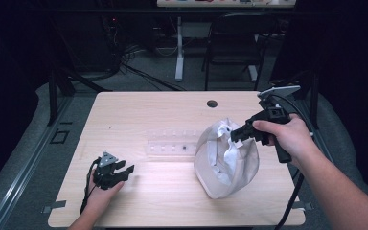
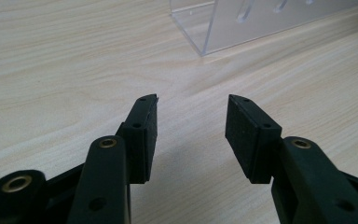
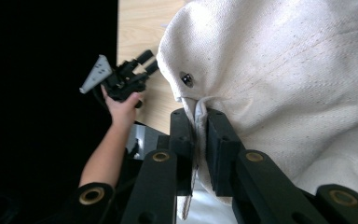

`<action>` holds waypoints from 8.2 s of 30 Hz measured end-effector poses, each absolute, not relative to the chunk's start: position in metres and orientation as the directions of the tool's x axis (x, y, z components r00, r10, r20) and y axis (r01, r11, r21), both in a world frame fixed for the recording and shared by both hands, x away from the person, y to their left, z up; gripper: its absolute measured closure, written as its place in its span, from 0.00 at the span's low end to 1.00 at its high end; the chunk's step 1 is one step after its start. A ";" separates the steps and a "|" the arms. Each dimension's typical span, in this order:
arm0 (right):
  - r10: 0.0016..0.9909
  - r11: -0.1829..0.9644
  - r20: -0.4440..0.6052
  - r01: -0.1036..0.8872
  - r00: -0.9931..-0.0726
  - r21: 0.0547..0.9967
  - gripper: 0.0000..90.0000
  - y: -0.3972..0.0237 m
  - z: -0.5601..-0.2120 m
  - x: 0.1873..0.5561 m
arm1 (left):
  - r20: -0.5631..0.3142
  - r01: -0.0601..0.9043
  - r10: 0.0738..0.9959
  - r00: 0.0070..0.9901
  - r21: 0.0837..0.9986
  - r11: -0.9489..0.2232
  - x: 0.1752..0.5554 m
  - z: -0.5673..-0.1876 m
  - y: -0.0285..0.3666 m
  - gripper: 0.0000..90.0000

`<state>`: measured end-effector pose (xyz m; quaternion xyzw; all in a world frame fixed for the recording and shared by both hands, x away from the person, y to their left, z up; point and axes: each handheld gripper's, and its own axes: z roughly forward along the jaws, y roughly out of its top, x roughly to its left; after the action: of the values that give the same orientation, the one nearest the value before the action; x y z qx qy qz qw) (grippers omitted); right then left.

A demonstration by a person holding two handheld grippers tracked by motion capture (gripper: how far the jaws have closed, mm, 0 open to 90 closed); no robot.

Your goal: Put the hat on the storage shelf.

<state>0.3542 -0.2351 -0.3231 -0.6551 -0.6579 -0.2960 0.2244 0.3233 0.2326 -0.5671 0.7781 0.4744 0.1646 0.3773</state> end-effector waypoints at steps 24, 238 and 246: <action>0.634 -0.068 0.768 0.982 -0.093 0.175 0.92 -0.231 -0.301 0.372 | -0.099 0.602 0.861 0.499 0.754 -0.262 0.323 -0.568 0.231 0.60; 0.813 0.015 0.549 0.949 -0.195 0.316 0.69 -0.216 -0.415 0.349 | -0.143 0.599 0.837 0.528 0.762 -0.248 0.321 -0.555 0.229 0.64; 0.841 0.035 0.489 0.924 -0.233 0.380 0.64 -0.222 -0.469 0.330 | -0.146 0.608 0.836 0.529 0.753 -0.253 0.323 -0.561 0.226 0.60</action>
<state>0.3297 -0.2218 -0.4694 -0.6159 -0.7165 -0.3210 0.0653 0.3233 0.2257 -0.5612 0.7783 0.4637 0.1433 0.3983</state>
